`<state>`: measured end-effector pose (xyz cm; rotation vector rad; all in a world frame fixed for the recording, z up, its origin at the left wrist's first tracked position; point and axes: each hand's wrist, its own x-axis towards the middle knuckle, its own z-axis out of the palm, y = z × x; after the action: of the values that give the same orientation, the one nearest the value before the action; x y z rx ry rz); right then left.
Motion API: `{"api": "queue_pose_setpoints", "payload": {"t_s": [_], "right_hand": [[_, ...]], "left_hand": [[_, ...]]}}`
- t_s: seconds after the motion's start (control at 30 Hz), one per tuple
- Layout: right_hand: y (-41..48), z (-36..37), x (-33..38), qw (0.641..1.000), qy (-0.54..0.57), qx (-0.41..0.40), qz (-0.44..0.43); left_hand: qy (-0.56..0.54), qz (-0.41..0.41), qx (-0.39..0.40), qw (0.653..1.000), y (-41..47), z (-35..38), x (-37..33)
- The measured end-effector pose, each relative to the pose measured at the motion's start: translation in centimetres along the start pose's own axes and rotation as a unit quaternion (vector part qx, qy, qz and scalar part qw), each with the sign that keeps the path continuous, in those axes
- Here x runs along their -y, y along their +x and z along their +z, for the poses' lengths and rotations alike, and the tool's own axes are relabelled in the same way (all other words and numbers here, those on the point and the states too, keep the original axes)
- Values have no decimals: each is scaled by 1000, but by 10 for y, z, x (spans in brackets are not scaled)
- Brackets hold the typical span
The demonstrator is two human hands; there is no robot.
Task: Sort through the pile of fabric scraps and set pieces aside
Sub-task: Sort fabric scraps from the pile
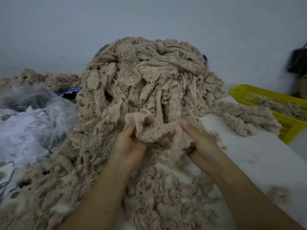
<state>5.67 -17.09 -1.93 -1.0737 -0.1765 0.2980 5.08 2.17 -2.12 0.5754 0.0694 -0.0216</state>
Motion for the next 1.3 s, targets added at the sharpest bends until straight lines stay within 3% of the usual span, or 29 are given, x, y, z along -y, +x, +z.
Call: {"api": "queue_pose_setpoints", "payload": {"t_s": [0.1, 0.13, 0.2, 0.23, 0.3, 0.4, 0.47, 0.53, 0.57, 0.63, 0.7, 0.73, 0.77, 0.83, 0.87, 0.9, 0.97, 1.03, 1.07, 1.13, 1.2, 1.23, 1.3], "right_hand": [[1, -2, 3, 998, 56, -16, 21], [2, -2, 2, 998, 54, -22, 28], [2, -1, -1, 998, 46, -42, 29], [3, 0, -2, 998, 45, -41, 21], [5, 0, -4, 999, 39, -34, -6], [2, 4, -7, 994, -100, -1, -36], [-2, 8, -11, 970, -241, 21, -28], [-1, 10, -14, 943, -332, -15, -31], [-1, 8, -15, 937, -344, -49, -26], [1, 4, -15, 930, -352, -103, -12], [6, -6, -8, 951, -286, -120, 13], [9, -12, -1, 975, -181, -125, 3], [10, -17, 10, 991, -9, -128, -23], [11, -32, 30, 941, 296, -130, -101], [13, -38, 34, 917, 351, -158, -110], [12, -39, 32, 916, 342, -192, -89], [15, -39, 15, 948, 192, -253, -29], [16, -29, 2, 962, -80, -259, -34], [16, -24, -2, 939, -232, -246, -68], [20, -23, -12, 854, -481, -160, -120], [22, -20, -23, 760, -638, -87, -87], [22, -19, -26, 730, -677, -66, -70], [22, -14, -26, 744, -662, -48, -74]], "left_hand": [[204, 25, 12, 979, -5, 5, 9], [306, 47, 45, 950, -8, 7, 12], [504, 83, 94, 854, -15, 10, 22], [565, 90, 101, 814, -17, 8, 27], [619, 108, 91, 773, -16, 5, 35], [633, 132, 70, 759, -15, 3, 34], [647, 151, 88, 742, -14, 1, 33], [679, 142, 119, 711, -14, 1, 35], [673, 126, 134, 717, -16, 2, 36], [618, 95, 137, 768, -16, 2, 35], [594, 105, 112, 790, -16, 1, 32], [591, 117, 88, 793, -15, 0, 30], [596, 124, 63, 791, -12, -3, 29], [616, 120, 35, 778, -7, -6, 30], [627, 116, 32, 770, -6, -7, 31], [637, 115, 36, 761, -5, -8, 32], [652, 117, 49, 748, -3, -8, 33], [661, 110, 49, 740, -2, -8, 35], [668, 107, 46, 735, -1, -9, 35], [680, 101, 40, 726, -1, -11, 35], [688, 105, 37, 717, -2, -12, 35], [689, 108, 35, 716, -3, -11, 35], [676, 103, 27, 729, -2, -10, 35]]}}
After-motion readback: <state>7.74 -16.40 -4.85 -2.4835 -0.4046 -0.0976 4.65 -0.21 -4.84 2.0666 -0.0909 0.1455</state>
